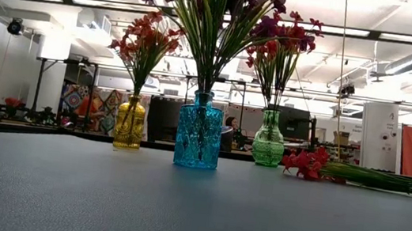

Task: Sort flowers into vase by color
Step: Put the orange flower into the yellow vase

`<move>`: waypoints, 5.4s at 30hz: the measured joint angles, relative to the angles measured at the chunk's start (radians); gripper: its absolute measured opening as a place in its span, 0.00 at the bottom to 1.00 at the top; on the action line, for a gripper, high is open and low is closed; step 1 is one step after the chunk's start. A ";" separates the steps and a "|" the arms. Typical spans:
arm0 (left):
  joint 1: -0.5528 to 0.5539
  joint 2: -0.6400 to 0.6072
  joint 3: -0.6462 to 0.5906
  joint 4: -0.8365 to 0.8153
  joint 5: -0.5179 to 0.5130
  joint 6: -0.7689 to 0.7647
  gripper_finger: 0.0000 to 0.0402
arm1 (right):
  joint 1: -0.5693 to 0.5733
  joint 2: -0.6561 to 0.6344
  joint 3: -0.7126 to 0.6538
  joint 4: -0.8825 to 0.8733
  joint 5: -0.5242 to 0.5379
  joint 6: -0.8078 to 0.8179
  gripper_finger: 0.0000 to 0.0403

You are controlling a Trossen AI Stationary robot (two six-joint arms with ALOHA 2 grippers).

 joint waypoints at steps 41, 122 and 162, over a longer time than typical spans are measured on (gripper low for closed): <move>0.174 -0.446 -0.443 -0.420 0.773 0.309 0.80 | -0.061 -0.345 -0.002 -0.213 -0.052 0.273 0.02; -0.560 0.192 0.078 -0.490 -0.384 0.660 0.74 | 0.328 -0.586 -0.765 0.886 0.014 0.361 0.02; -0.551 0.352 0.366 -0.744 -0.272 0.673 0.02 | 0.328 -0.588 -0.766 0.819 0.022 0.355 0.15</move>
